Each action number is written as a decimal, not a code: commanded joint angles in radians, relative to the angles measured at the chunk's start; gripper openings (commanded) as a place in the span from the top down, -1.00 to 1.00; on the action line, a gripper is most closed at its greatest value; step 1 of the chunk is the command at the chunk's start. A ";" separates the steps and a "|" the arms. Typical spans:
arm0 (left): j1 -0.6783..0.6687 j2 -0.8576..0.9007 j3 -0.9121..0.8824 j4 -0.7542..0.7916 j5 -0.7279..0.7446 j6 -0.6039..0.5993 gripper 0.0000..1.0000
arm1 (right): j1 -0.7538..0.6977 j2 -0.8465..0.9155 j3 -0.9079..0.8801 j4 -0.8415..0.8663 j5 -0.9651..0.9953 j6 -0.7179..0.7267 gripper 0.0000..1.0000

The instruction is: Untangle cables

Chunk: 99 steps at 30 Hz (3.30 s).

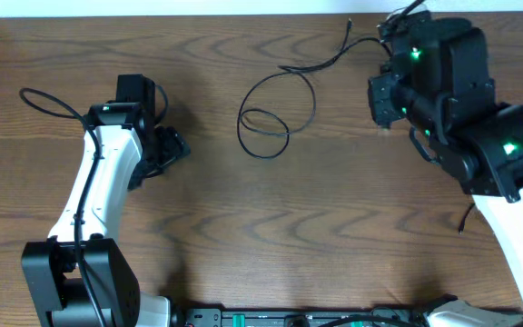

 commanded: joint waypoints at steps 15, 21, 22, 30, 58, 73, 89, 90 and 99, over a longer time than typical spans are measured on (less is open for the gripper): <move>0.003 -0.001 0.005 0.005 0.075 0.109 -0.86 | 0.010 0.141 0.004 0.131 -0.217 0.084 0.98; 0.003 -0.001 0.005 -0.003 0.074 0.110 -0.87 | 0.059 0.290 0.005 0.198 -0.280 0.083 0.98; 0.003 0.000 0.005 -0.003 0.073 0.109 -0.87 | 0.074 0.328 0.004 0.213 -0.280 0.083 0.98; 0.005 0.000 0.005 -0.006 0.041 0.125 -0.87 | 0.124 0.529 0.005 0.232 -0.276 0.084 0.98; 0.007 0.000 0.005 -0.014 0.042 0.124 -0.87 | 0.267 0.823 0.001 0.345 -0.362 0.052 -0.11; 0.007 0.000 0.005 -0.018 0.061 0.124 -0.86 | 0.307 0.937 0.000 0.394 -0.337 0.014 -0.41; 0.007 0.000 0.005 -0.017 0.061 0.124 -0.87 | 0.307 0.937 0.000 0.129 -0.203 0.000 0.22; 0.007 0.000 0.005 -0.016 0.061 0.124 -0.87 | 0.307 0.937 0.000 0.114 -0.201 0.000 0.22; 0.007 0.000 0.005 -0.017 0.061 0.124 -0.86 | 0.306 0.937 0.000 -0.005 -0.193 0.000 0.64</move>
